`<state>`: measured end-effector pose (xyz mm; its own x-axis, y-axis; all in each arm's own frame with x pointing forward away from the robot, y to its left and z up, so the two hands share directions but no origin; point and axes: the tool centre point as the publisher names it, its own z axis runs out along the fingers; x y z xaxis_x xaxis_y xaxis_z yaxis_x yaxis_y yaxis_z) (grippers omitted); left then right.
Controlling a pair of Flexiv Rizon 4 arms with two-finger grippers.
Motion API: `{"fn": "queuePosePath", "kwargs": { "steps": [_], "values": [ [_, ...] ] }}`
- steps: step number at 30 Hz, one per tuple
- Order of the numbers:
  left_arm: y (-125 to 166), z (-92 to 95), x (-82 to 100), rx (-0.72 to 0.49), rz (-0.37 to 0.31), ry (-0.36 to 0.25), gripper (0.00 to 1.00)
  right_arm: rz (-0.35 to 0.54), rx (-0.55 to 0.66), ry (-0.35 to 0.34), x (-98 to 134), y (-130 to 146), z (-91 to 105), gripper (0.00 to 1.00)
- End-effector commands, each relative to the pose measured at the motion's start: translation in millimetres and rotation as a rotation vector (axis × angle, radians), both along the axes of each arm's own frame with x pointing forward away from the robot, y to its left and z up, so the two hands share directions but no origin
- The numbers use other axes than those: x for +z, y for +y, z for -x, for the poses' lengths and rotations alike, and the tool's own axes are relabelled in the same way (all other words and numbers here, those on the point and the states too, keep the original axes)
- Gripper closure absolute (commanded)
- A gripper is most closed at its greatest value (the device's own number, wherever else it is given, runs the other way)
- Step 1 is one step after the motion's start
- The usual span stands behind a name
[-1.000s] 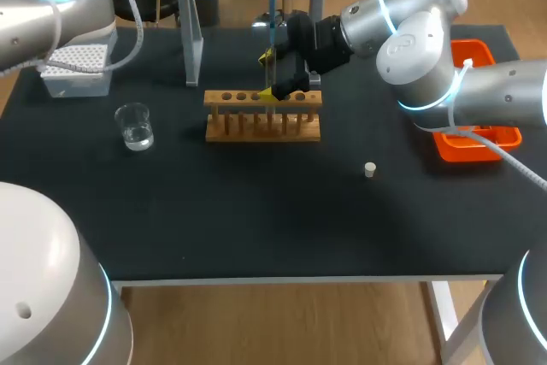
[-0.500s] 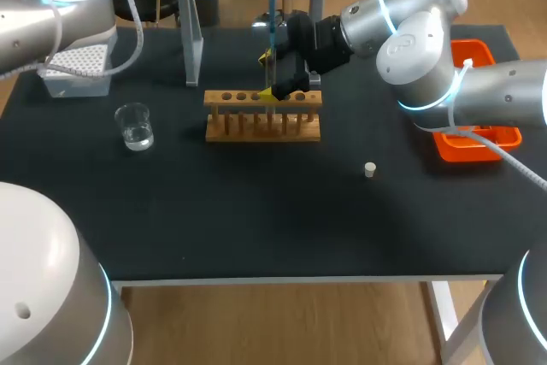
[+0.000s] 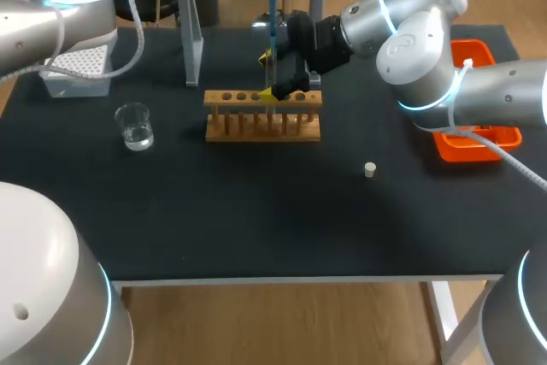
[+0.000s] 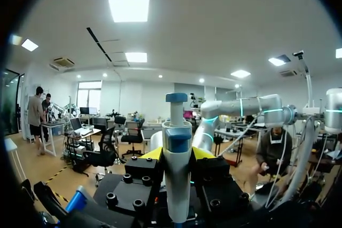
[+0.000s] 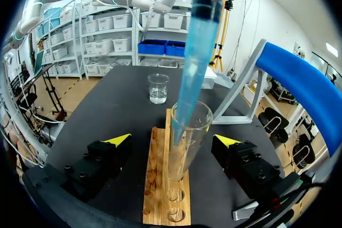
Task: Invert the test tube, pick up the pipette, mount the tip to pipette, aspirate from beaker and dispense into the tube, eject the tip, return the pipette, and cap with the stopper.
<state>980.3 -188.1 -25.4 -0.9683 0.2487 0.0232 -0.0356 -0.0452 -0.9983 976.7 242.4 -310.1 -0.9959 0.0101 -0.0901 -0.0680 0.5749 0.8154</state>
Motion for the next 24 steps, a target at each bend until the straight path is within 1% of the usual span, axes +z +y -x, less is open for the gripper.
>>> {"fn": "queuePosePath", "kwargs": {
  "steps": [1, 11, 24],
  "values": [
    [1.0, -4.9, -1.1, -0.018, -0.004, -0.002, 1.0, 0.004, 0.0, 0.001, 1.1, -0.6, 0.1, 0.0],
    [5.3, -3.6, -3.8, -0.011, -0.02, 0.0, 1.0, 0.004, 0.0, 0.001, 1.1, -0.6, 0.1, 0.0],
    [5.6, -8.4, -1.0, -0.001, -0.024, -0.028, 1.0, 0.004, 0.0, 0.001, 1.1, -0.6, 0.1, 0.0]
  ]
}}
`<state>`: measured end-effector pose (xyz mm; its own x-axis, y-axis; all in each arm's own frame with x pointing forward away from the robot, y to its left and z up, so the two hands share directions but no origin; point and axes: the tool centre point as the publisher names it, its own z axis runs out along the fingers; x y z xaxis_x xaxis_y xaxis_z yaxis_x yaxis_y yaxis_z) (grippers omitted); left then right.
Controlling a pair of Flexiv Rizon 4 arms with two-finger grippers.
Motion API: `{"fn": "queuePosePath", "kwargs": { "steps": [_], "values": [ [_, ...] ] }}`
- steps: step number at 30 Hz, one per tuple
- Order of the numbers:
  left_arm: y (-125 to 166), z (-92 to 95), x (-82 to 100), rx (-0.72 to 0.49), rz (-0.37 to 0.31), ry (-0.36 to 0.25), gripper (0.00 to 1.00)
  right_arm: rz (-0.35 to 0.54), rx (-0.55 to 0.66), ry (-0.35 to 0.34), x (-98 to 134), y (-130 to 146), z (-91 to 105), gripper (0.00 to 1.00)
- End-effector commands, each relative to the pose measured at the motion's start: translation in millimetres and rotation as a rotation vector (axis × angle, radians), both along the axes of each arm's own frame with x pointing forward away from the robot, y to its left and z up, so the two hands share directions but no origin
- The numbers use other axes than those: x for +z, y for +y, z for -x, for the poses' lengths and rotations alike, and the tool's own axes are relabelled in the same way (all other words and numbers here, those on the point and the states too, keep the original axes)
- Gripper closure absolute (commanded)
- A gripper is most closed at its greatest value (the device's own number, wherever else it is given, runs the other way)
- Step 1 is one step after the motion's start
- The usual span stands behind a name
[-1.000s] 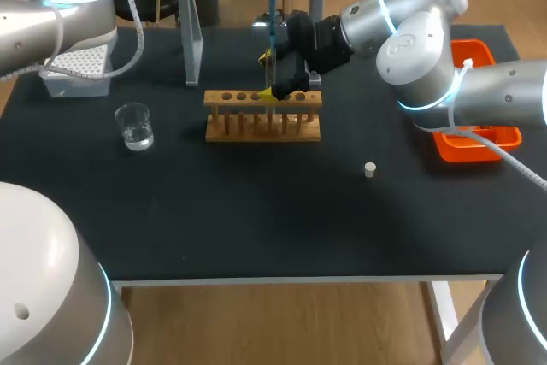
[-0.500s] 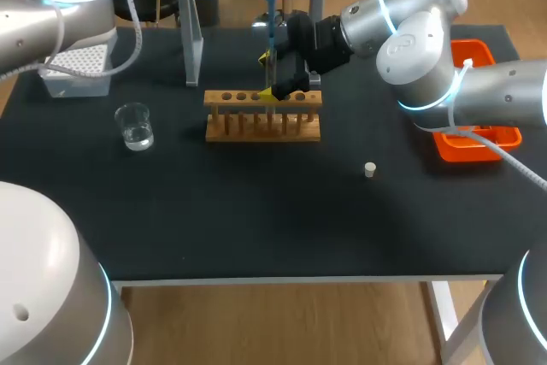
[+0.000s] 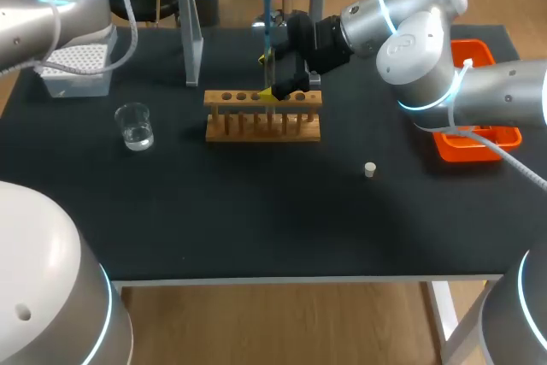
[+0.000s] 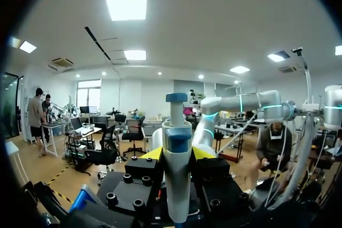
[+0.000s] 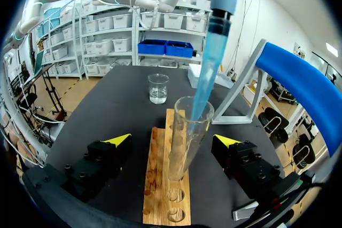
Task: Invert the test tube, pick up the pipette, mount the tip to pipette, aspirate from beaker and dispense into the tube, eject the tip, return the pipette, and cap with the stopper.
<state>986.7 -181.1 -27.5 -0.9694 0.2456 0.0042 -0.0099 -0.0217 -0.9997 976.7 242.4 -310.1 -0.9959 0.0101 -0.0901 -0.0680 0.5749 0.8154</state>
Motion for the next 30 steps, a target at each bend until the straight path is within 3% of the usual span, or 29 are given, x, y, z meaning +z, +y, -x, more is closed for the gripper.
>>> {"fn": "queuePosePath", "kwargs": {
  "steps": [1, 30],
  "values": [
    [-2.0, -2.3, 1.3, -0.005, 0.0, -0.004, 1.0, 0.004, 0.0, 0.001, 1.1, -0.6, 0.1, 0.0],
    [-8.5, 10.0, -2.2, -0.051, -0.007, 0.012, 1.0, 0.004, 0.0, 0.001, 1.1, -0.6, 0.1, 0.0]
  ]
}}
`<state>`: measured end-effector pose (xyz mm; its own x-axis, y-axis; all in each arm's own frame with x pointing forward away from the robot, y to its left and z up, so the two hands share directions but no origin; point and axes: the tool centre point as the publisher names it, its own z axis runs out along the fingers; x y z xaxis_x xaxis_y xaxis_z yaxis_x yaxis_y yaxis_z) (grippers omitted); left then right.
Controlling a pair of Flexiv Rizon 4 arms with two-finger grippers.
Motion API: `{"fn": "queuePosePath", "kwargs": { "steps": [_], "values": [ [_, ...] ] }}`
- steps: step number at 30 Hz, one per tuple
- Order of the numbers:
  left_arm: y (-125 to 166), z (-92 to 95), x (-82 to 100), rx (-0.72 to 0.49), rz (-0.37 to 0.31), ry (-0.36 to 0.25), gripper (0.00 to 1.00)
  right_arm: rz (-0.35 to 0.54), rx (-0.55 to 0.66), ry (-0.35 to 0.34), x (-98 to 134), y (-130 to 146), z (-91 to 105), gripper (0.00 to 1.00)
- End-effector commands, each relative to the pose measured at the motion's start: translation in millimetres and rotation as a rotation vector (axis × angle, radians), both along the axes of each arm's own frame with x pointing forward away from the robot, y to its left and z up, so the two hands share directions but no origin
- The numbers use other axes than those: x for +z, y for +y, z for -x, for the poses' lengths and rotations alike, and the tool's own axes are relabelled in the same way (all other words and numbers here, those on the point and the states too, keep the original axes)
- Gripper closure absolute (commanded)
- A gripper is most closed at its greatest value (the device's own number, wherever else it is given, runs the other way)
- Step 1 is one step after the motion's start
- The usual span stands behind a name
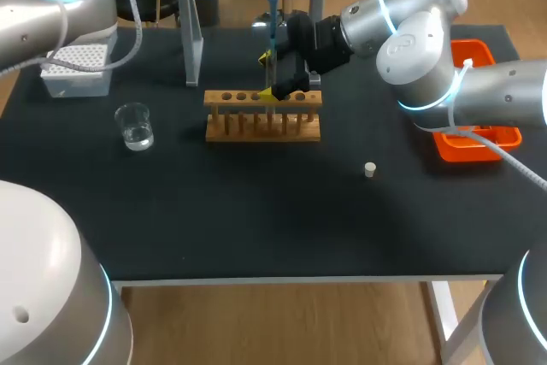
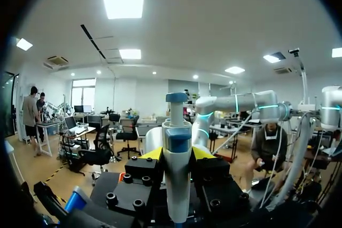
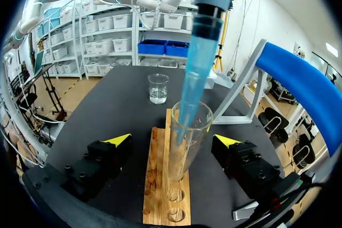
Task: Invert the test tube, pick up the pipette, mount the tip to pipette, aspirate from beaker and dispense into the tube, eject the tip, return the pipette, and cap with the stopper.
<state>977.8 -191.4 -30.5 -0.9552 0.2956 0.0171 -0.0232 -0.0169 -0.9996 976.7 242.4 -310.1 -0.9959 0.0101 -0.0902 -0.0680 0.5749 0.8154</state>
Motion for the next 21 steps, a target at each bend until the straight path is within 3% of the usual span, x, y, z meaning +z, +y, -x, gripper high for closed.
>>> {"fn": "queuePosePath", "kwargs": {
  "steps": [1, 21],
  "values": [
    [1.9, 1.3, 0.8, 0.001, -0.003, 0.0, 1.0, 0.004, 0.0, 0.001, 1.1, -0.6, 0.1, 0.0],
    [1.7, 4.8, -4.9, -0.011, -0.01, -0.051, 1.0, 0.004, 0.0, 0.001, 1.1, -0.6, 0.1, 0.0]
  ]
}}
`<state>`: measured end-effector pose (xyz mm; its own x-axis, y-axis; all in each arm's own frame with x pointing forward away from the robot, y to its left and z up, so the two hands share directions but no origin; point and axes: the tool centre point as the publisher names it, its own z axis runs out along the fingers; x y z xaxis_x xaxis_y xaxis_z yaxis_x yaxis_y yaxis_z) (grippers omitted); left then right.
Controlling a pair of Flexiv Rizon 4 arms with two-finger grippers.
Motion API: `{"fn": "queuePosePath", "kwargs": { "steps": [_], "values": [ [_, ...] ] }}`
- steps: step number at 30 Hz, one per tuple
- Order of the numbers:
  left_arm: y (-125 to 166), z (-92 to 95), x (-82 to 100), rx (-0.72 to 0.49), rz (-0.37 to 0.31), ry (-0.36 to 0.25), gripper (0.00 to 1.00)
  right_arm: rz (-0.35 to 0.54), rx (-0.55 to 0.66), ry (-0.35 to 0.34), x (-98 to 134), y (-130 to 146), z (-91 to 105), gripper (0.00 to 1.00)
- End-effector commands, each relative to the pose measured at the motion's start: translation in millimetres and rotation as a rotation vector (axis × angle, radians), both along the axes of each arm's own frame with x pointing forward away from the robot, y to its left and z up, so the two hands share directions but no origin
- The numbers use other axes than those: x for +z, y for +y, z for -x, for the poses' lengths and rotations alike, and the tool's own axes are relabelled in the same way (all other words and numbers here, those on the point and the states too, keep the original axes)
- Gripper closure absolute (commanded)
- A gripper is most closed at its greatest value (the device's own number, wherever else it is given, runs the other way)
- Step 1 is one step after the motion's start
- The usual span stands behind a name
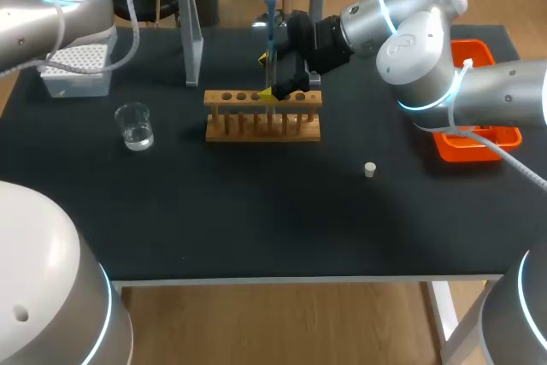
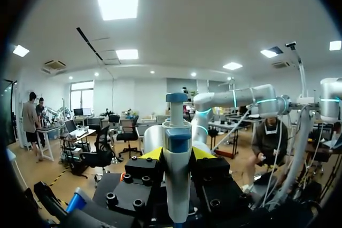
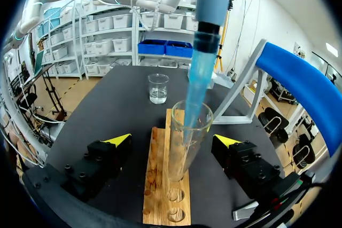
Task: Invert the test tube, pick up the pipette, mount the tip to pipette, aspirate from beaker and dispense into the tube, eject the tip, return the pipette, and cap with the stopper.
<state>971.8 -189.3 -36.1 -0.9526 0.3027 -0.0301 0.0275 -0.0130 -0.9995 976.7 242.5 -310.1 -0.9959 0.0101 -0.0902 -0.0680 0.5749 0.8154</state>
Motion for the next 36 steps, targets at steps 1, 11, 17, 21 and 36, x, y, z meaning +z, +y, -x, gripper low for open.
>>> {"fn": "queuePosePath", "kwargs": {
  "steps": [1, 11, 17, 21, 36],
  "values": [
    [-0.5, -0.8, -0.1, -0.004, -0.004, -0.001, 1.0, 0.004, 0.0, 0.001, 1.1, -0.6, 0.1, 0.0],
    [-3.8, 2.1, -6.8, -0.022, -0.003, -0.016, 1.0, 0.004, 0.0, 0.001, 1.1, -0.6, 0.1, 0.0],
    [-4.6, 3.7, -11.8, -0.024, -0.005, -0.019, 1.0, 0.004, 0.0, 0.001, 1.1, -0.6, 0.1, 0.0],
    [-4.6, 3.6, -15.7, -0.028, -0.008, -0.022, 1.0, 0.004, 0.0, 0.001, 1.1, -0.6, 0.1, 0.0],
    [-5.8, 4.4, -24.4, -0.032, -0.009, -0.023, 1.0, 0.004, 0.0, 0.001, 1.1, -0.6, 0.1, 0.0]
  ]
}}
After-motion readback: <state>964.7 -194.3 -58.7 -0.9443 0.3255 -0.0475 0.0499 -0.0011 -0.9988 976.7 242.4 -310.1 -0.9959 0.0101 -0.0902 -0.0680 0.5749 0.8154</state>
